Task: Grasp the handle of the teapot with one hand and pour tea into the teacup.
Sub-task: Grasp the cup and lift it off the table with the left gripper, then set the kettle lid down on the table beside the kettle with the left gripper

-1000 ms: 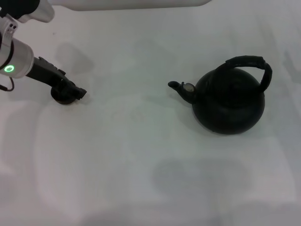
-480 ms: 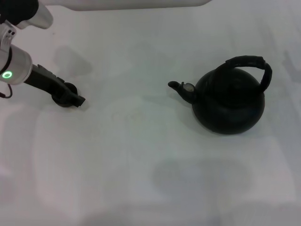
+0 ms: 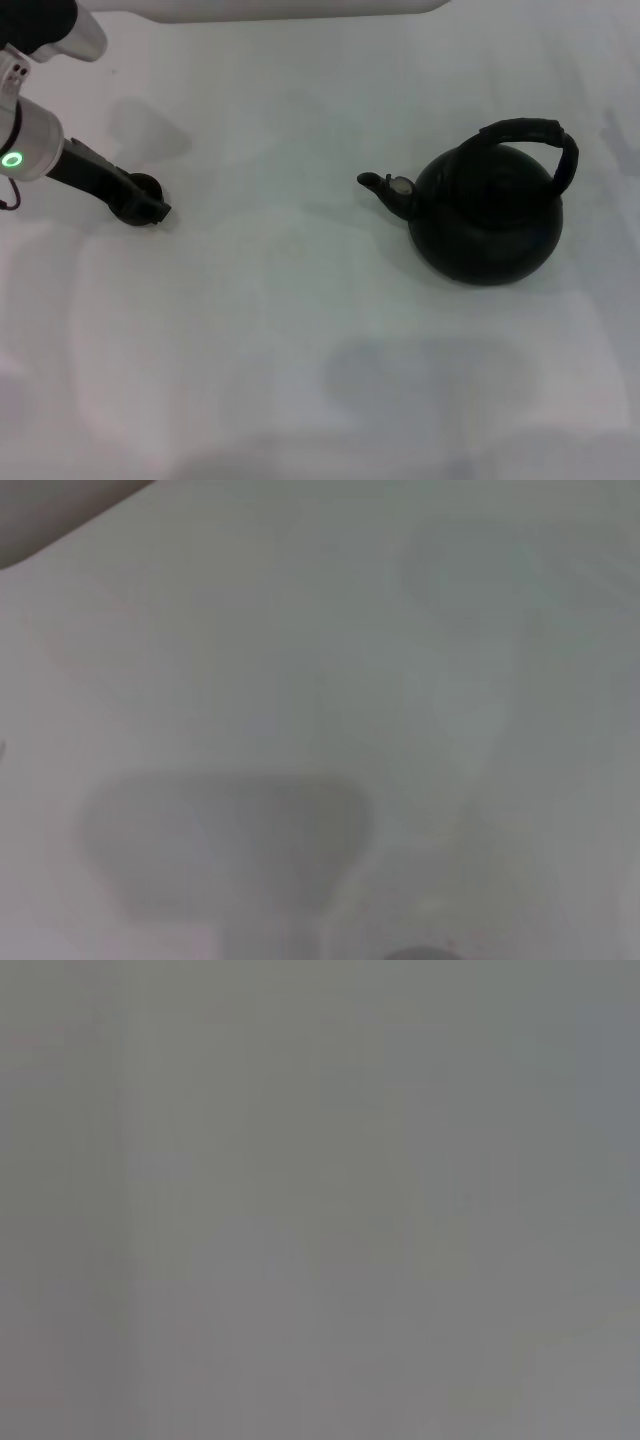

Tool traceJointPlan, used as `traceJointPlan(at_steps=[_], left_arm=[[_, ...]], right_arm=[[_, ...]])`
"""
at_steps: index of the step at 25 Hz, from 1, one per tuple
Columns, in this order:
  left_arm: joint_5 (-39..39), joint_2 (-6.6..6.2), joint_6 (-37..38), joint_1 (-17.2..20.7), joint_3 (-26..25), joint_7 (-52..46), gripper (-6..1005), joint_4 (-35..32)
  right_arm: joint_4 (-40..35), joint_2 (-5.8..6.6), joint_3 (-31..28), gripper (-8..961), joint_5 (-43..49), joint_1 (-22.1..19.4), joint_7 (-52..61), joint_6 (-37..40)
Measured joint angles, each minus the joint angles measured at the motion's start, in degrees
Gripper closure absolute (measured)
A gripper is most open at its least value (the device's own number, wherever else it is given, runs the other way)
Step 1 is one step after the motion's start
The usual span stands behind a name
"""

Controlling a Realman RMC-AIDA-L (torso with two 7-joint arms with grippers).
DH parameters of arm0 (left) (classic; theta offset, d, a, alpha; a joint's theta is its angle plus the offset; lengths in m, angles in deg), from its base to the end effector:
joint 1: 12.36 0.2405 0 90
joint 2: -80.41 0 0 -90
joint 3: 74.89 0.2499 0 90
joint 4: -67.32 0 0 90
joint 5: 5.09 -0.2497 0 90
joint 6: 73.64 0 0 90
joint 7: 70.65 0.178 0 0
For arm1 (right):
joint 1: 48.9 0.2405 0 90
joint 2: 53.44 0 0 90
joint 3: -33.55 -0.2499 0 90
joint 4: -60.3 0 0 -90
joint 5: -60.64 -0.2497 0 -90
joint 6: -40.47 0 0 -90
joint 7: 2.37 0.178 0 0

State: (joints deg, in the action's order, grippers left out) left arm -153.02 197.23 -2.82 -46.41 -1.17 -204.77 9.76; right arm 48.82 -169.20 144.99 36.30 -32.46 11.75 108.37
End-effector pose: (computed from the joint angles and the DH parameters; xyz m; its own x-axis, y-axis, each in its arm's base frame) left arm -0.2704 0.4257 -0.0316 0.7227 0.6766 -0.1413 0.5356 -0.6774 -0.5043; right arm 0.3900 0.3451 -0.0022 0.7146 0.0219 -0.6992 -0.6933 -0.1109 -0.7120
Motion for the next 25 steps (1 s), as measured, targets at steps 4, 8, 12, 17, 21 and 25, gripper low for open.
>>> traceJointPlan(at_steps=[4, 8, 12, 17, 21, 25], left_arm=[[-0.8, 0.49, 0.1, -0.2, -0.1, 0.1, 250, -0.2], [-0.9, 1.07, 0.4, 0.0, 0.1, 0.4, 274, -3.2], [0.4, 1.61, 0.5, -0.3, 1.0, 1.0, 298, -5.5], [5.1, 1.82, 0.2, -2.7, 7.9, 1.6, 305, -5.8], [8.7, 1.98, -0.8, -4.4, 13.9, 1.6, 305, -5.7], [10.6, 2.04, -1.9, -5.3, 19.0, 1.7, 304, -5.8]], right_arm=[[0.0, 0.00, 0.0, 97, 0.0, 0.0, -0.1, -0.2], [-0.1, 0.00, 0.0, 97, 0.0, 0.1, -0.2, -0.3], [-0.2, 0.00, 0.0, 97, -0.3, 0.1, -0.2, -0.3], [-0.2, 0.00, 0.0, 97, -0.8, 0.1, -0.2, -0.3], [-0.2, 0.00, 0.0, 97, -1.0, 0.2, -0.2, -0.3], [-0.1, 0.00, 0.0, 97, -1.1, 0.5, -0.2, -0.3]])
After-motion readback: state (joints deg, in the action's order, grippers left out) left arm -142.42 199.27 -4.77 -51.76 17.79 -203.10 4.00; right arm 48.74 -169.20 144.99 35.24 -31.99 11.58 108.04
